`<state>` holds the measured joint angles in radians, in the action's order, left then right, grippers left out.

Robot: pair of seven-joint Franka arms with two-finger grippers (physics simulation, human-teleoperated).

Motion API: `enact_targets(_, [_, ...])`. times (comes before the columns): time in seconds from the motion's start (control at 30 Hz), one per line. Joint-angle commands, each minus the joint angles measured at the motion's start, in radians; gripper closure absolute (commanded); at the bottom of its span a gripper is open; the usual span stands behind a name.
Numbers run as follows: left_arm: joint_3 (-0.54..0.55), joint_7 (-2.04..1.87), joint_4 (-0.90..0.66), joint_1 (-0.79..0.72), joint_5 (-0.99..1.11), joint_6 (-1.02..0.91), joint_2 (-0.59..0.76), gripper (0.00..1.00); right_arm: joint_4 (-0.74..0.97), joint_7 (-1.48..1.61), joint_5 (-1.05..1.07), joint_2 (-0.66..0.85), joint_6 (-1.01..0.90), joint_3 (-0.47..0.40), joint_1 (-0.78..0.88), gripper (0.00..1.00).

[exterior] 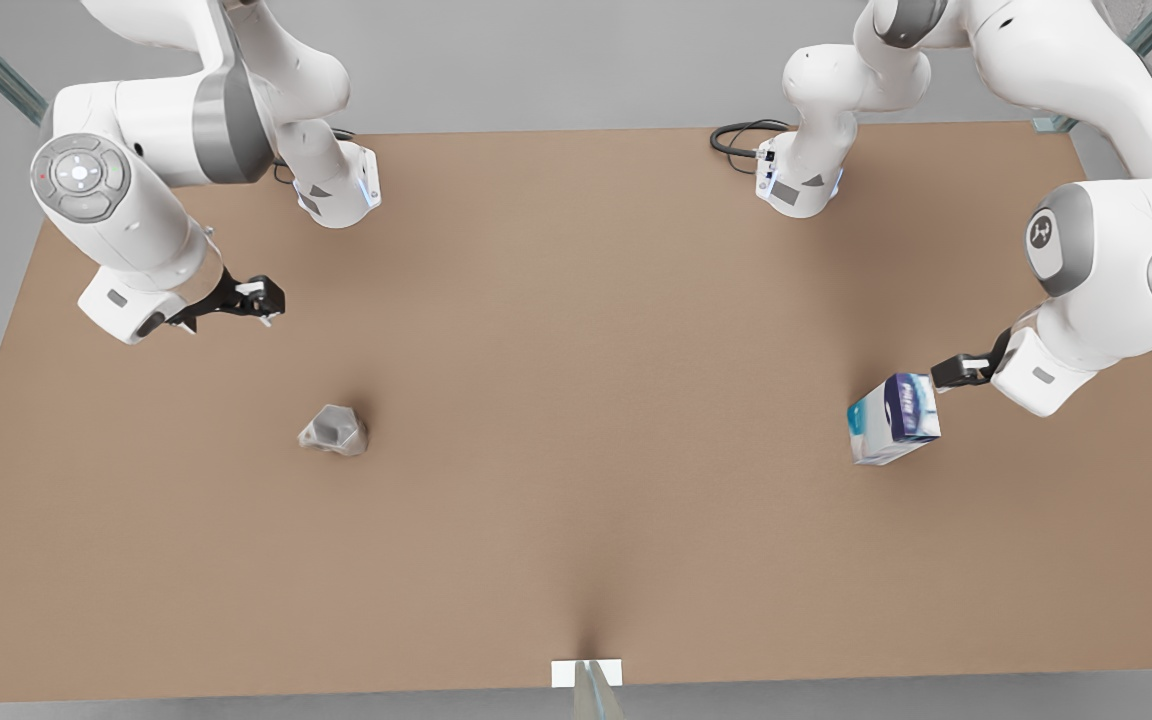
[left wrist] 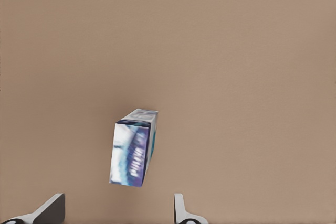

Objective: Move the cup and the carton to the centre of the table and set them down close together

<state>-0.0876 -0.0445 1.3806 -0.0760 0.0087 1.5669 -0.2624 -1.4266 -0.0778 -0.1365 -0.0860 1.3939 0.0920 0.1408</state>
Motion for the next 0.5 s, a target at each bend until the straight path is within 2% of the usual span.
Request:
enact_targets(0.0, [-0.001,0.0,-0.002,-0.002,0.0,-0.001,0.0,0.0,0.0,0.0,0.0,-0.001,0.0,0.0,-0.003,0.0])
enact_targets(0.07, [0.0,-0.015,-0.02,-0.002,-0.006,0.001,-0.024,0.0,-0.009,-0.109,0.002,-0.075,0.002,-0.008,-0.013,0.0])
enact_targets(0.13, [0.002,-0.015,-0.023,-0.018,-0.003,0.031,-0.057,0.0,-0.07,-0.272,0.014,-0.126,0.016,-0.005,-0.09,0.0])
enact_targets(0.17, [0.002,-0.017,-0.023,-0.016,-0.004,0.076,-0.075,0.0,-0.133,-0.379,0.084,-0.152,0.054,-0.005,-0.136,0.0])
enact_targets(0.23, [0.002,-0.015,-0.023,-0.014,-0.007,0.104,-0.081,0.0,-0.228,-0.436,0.097,-0.149,0.125,-0.002,-0.144,0.0])
enact_targets(0.33, [0.0,-0.011,-0.041,-0.004,-0.01,0.104,-0.078,0.0,-0.425,-0.488,0.206,-0.12,0.346,-0.001,-0.176,0.0])
enact_targets(0.47, [0.002,-0.009,-0.041,-0.014,-0.012,0.097,-0.08,0.0,-0.552,-0.487,0.206,-0.121,0.504,0.0,-0.19,0.0])
